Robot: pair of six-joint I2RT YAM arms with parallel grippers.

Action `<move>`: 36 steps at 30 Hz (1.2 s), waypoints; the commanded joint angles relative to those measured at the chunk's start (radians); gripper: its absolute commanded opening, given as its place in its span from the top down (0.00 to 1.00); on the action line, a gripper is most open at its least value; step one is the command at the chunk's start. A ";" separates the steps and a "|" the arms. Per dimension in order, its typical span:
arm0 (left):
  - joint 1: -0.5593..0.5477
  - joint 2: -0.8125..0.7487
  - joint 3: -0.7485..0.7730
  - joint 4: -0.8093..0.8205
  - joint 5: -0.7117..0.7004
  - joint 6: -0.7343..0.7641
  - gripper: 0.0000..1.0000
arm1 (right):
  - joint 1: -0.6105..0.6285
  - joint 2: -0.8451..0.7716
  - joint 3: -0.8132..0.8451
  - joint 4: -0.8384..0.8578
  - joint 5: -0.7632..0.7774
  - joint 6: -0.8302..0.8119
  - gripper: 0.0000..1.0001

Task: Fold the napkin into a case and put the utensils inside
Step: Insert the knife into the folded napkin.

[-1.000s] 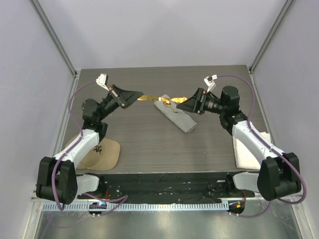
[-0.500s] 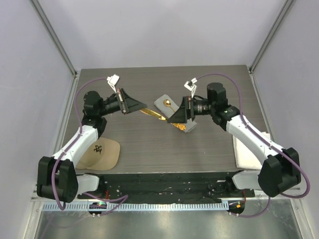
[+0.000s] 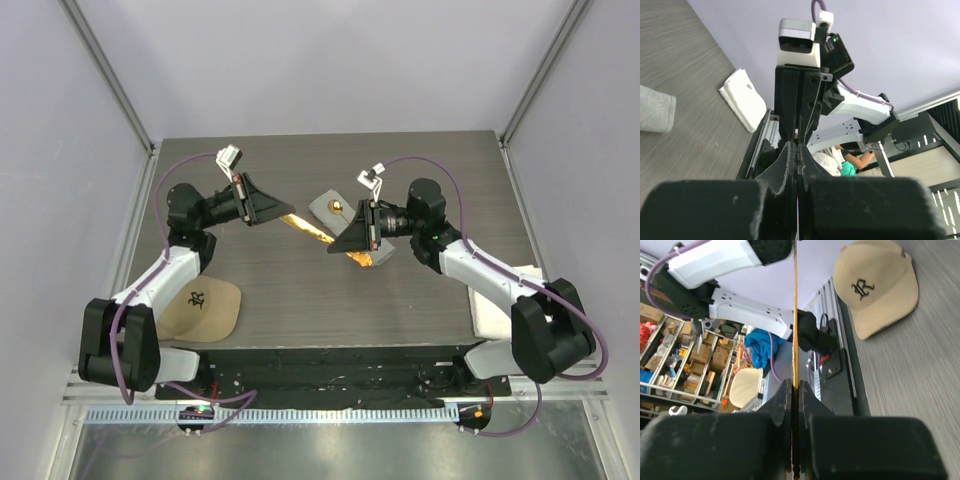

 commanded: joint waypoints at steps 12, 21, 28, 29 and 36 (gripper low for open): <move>0.023 -0.058 -0.124 0.173 -0.244 -0.150 0.50 | 0.004 -0.054 -0.049 0.149 0.158 0.067 0.99; 0.024 -0.090 -0.144 0.217 -0.315 -0.175 0.62 | 0.006 -0.050 -0.066 0.155 0.158 0.075 0.99; 0.024 -0.067 -0.124 0.217 -0.303 -0.182 0.64 | 0.009 -0.051 -0.057 0.157 0.157 0.078 0.99; 0.023 -0.067 -0.124 0.216 -0.303 -0.184 0.64 | 0.010 -0.051 -0.059 0.163 0.158 0.080 0.99; 0.013 -0.050 -0.105 0.217 -0.320 -0.167 0.71 | 0.020 -0.040 -0.062 0.186 0.149 0.096 0.99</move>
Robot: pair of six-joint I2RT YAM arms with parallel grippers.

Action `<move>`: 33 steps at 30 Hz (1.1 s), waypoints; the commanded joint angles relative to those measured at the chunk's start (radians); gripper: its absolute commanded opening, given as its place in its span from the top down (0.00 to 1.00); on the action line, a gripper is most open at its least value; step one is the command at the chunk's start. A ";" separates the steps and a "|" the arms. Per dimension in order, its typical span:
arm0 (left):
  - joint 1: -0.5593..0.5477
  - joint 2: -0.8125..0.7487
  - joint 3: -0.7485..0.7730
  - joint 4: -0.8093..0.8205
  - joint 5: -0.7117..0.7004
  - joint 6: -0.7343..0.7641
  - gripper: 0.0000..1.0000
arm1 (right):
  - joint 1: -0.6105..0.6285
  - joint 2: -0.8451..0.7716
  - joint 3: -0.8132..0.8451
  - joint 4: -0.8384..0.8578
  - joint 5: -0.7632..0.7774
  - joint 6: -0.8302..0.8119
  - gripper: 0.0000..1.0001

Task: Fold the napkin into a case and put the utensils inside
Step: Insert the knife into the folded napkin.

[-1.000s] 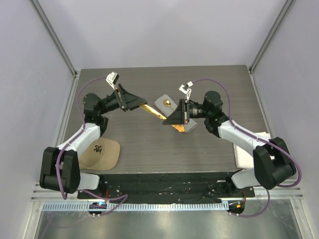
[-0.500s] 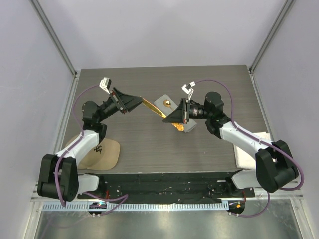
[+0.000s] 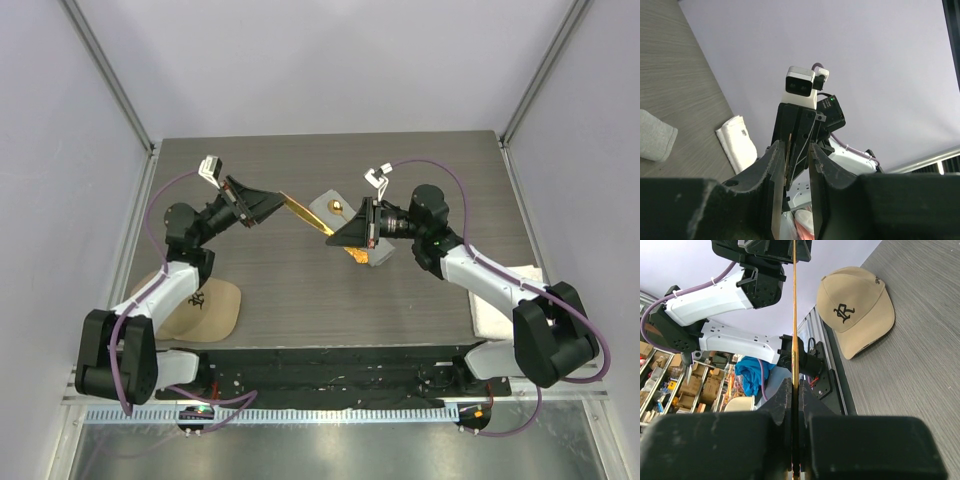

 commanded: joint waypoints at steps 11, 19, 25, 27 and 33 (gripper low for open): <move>-0.020 0.059 0.086 0.100 -0.044 0.020 0.99 | 0.012 -0.006 0.008 0.041 -0.005 0.003 0.99; -0.020 0.030 0.066 0.057 -0.081 0.079 1.00 | -0.014 0.004 0.114 -0.309 0.131 -0.247 0.70; -0.005 0.129 0.207 -0.117 -0.058 0.299 1.00 | -0.213 -0.041 0.111 -0.682 0.350 -0.256 0.27; 0.003 0.230 0.267 -0.049 -0.039 0.293 1.00 | -0.273 -0.050 0.122 -0.761 0.433 -0.300 0.26; 0.040 0.491 0.416 0.048 -0.059 0.293 1.00 | -0.339 -0.070 0.061 -0.893 0.580 -0.371 0.28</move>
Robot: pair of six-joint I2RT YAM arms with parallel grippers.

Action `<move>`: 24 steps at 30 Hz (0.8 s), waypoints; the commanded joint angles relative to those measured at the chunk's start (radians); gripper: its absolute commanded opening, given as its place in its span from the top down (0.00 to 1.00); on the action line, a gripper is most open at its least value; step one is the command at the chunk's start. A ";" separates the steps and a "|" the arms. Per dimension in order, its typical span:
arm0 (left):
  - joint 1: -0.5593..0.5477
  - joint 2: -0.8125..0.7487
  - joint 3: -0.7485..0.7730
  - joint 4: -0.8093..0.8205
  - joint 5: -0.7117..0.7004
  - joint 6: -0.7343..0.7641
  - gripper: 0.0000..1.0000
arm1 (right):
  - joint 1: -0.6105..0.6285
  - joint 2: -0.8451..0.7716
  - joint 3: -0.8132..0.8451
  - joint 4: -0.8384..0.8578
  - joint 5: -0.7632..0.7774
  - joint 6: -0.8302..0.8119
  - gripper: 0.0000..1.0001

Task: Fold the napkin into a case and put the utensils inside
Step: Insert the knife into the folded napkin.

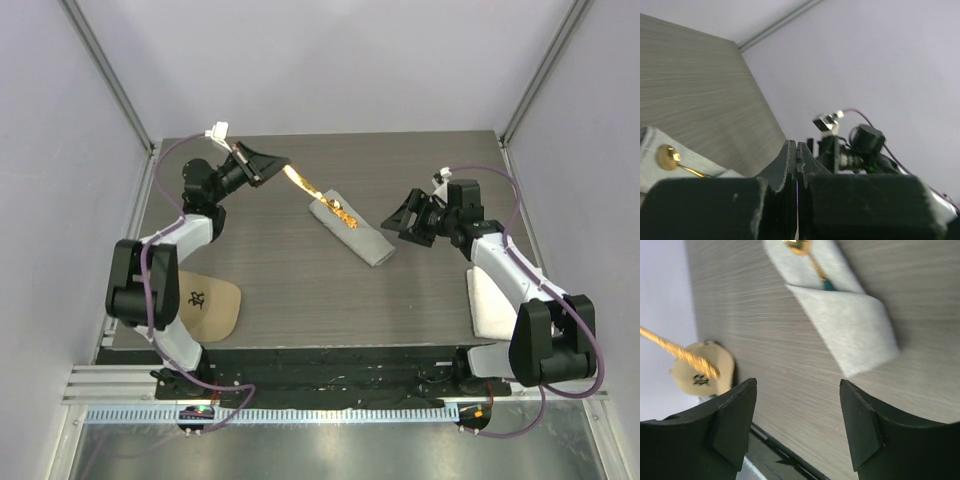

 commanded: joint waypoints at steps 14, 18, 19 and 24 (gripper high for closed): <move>0.031 0.510 0.377 0.115 -0.007 0.135 1.00 | -0.008 0.028 -0.158 -0.140 0.103 -0.132 0.67; 0.042 0.558 0.416 0.123 0.008 0.136 1.00 | -0.008 0.061 -0.197 -0.090 0.053 -0.120 0.72; 0.043 0.572 0.423 0.120 0.013 0.134 1.00 | -0.008 0.065 -0.203 -0.079 0.048 -0.106 0.73; 0.051 0.606 0.455 0.096 0.046 0.146 1.00 | -0.005 0.106 -0.209 -0.050 0.054 -0.105 0.73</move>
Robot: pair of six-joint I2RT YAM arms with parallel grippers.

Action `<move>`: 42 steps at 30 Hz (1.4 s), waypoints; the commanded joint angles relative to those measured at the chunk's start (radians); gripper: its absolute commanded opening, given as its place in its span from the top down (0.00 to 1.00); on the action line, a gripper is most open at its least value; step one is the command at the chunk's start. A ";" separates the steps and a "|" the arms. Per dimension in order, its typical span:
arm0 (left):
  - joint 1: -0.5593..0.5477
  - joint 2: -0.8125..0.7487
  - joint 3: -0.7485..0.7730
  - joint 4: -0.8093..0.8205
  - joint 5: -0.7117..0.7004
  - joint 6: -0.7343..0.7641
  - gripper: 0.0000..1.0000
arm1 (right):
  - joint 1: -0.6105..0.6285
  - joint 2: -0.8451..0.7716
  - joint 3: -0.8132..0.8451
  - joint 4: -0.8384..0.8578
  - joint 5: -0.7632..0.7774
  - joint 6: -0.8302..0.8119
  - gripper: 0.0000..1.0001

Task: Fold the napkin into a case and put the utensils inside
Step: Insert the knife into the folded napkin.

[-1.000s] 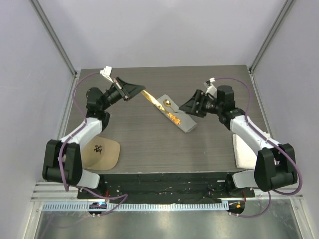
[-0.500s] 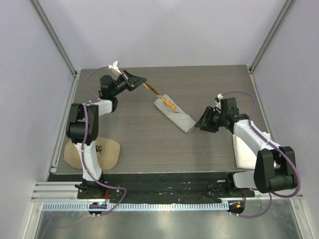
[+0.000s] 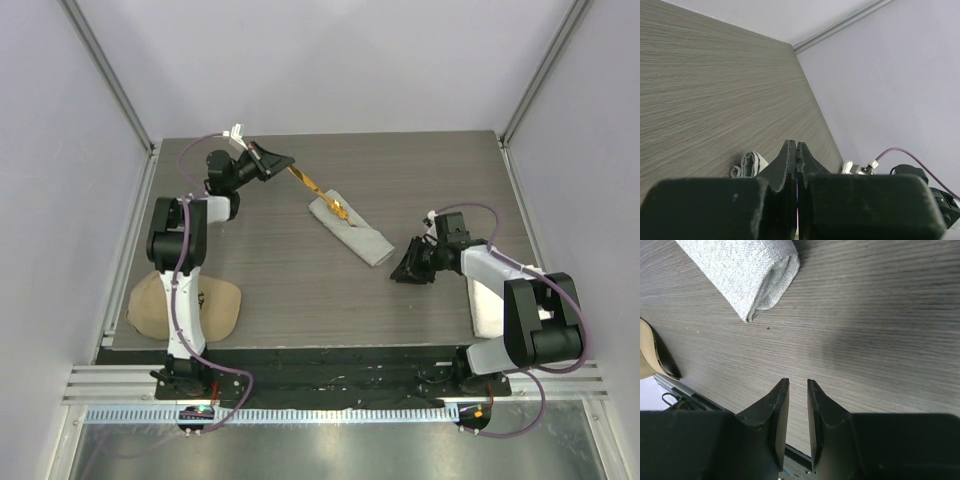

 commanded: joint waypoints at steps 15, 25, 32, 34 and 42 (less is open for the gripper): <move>0.029 0.120 0.131 0.125 0.126 -0.107 1.00 | 0.002 0.173 0.076 0.121 -0.021 -0.007 0.79; 0.026 0.142 0.134 0.076 0.146 -0.117 1.00 | 0.007 0.206 0.093 0.135 0.008 0.014 0.82; 0.009 0.142 0.130 0.058 0.152 -0.111 1.00 | 0.033 0.222 0.143 0.102 0.060 0.001 0.83; 0.006 0.144 0.130 0.058 0.155 -0.113 1.00 | 0.036 0.229 0.154 0.099 0.062 -0.003 0.83; -0.019 0.156 0.125 0.056 0.158 -0.120 1.00 | 0.042 0.267 0.182 0.098 0.051 0.001 0.83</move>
